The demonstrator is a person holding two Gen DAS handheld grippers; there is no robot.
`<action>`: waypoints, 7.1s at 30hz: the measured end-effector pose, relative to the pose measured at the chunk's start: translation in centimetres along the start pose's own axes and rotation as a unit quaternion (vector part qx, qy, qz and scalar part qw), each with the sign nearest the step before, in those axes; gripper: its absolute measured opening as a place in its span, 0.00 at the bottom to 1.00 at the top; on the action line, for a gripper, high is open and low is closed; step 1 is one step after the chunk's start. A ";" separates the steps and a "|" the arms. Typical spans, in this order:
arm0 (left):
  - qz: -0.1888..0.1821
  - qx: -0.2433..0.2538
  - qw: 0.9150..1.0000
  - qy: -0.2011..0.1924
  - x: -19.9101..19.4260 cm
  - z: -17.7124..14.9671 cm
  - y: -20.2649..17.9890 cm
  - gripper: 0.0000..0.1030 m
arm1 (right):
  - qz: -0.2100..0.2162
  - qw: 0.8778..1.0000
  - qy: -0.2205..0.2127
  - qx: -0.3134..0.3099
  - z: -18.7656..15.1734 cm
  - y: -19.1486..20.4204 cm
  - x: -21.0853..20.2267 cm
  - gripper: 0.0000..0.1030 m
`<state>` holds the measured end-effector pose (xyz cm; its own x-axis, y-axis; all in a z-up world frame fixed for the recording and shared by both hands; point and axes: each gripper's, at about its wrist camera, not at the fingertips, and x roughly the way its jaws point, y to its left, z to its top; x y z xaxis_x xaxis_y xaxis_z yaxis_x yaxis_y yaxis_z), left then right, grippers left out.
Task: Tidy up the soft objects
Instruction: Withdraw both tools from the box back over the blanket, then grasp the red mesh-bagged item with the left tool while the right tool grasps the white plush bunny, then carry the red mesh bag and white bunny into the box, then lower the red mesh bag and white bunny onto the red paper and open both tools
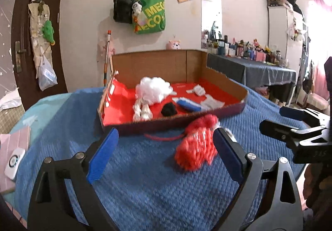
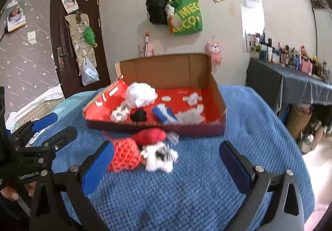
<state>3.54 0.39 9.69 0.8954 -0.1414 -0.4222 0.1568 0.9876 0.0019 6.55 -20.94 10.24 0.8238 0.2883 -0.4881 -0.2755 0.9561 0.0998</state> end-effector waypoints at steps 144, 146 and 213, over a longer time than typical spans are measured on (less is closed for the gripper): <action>-0.088 0.059 0.990 0.090 13.3 13.3 3.2 0.49 | 0.067 0.994 0.084 -0.034 9.6 -1.9 11.6 0.42; -0.081 0.062 0.990 0.098 15.2 14.9 3.8 0.49 | 0.066 0.993 0.087 -0.041 11.4 -1.8 13.3 0.42; 0.006 0.094 0.943 0.320 37.4 14.0 6.8 0.59 | -0.063 0.950 0.296 -0.079 17.0 -4.9 36.9 0.45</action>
<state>43.92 0.89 6.64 0.4730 -0.0002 -0.8810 0.2730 0.9508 0.1463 46.69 -14.09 6.46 0.4454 0.0473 -0.8941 -0.3028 0.9477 -0.1007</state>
